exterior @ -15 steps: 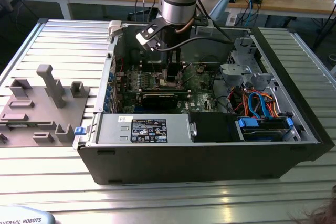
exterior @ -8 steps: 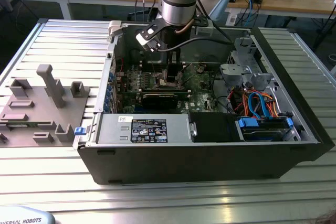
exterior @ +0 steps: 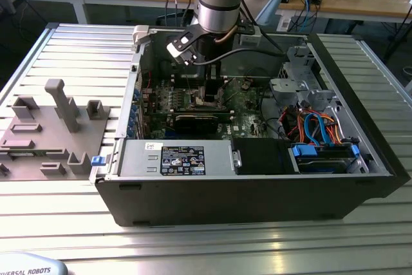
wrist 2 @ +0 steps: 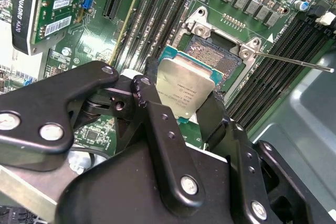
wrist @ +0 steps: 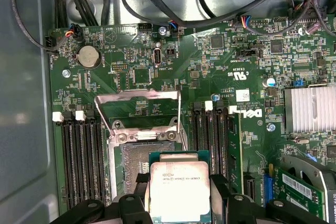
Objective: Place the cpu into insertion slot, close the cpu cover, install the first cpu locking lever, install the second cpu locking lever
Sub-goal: 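Place the cpu into insertion slot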
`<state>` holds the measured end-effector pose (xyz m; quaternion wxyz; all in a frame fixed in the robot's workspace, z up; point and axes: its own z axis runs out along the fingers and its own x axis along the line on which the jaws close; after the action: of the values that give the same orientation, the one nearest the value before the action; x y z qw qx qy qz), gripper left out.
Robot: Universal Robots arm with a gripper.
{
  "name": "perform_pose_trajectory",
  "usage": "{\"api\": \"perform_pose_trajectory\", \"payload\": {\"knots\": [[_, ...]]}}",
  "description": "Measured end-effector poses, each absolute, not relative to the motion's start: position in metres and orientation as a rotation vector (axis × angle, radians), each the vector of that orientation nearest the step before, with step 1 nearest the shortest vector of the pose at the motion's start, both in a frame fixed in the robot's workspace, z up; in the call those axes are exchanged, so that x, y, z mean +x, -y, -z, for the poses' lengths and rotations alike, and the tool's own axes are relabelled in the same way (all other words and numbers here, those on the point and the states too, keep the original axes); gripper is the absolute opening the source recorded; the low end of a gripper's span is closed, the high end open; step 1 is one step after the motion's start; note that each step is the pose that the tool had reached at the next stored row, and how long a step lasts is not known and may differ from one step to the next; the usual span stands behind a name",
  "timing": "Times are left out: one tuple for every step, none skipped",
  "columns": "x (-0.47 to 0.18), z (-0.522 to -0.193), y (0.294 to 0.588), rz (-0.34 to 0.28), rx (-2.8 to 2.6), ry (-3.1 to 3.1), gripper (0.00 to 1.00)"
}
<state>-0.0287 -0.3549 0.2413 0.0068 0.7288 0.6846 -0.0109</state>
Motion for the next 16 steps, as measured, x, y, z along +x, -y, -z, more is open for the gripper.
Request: {"api": "perform_pose_trajectory", "payload": {"knots": [[-0.0288,-0.2411,0.3548,0.034,2.280,-2.141,0.54],[-0.0288,-0.2409,0.3545,0.034,2.280,-2.141,0.54],[-0.0288,-0.2408,0.3543,0.034,2.280,-2.141,0.54],[-0.0288,-0.2406,0.3541,0.034,2.280,-2.141,0.54],[-0.0289,-0.2403,0.3538,0.034,2.280,-2.141,0.54],[-0.0289,-0.2401,0.3536,0.034,2.280,-2.141,0.54],[-0.0289,-0.2396,0.3528,0.035,2.280,-2.141,0.54],[-0.0289,-0.2392,0.3523,0.034,2.280,-2.141,0.54],[-0.0289,-0.2389,0.3516,0.034,2.280,-2.141,0.54],[-0.0289,-0.2385,0.3503,0.034,2.280,-2.141,0.54],[-0.0289,-0.2380,0.3487,0.034,2.279,-2.142,0.54],[-0.0289,-0.2377,0.3482,0.034,2.278,-2.143,0.54],[-0.0289,-0.2375,0.3477,0.034,2.275,-2.146,0.54],[-0.0289,-0.2372,0.3472,0.034,2.270,-2.152,0.54],[-0.0289,-0.2370,0.3468,0.034,2.260,-2.162,0.54],[-0.0288,-0.2368,0.3465,0.034,2.243,-2.179,0.54]]}}
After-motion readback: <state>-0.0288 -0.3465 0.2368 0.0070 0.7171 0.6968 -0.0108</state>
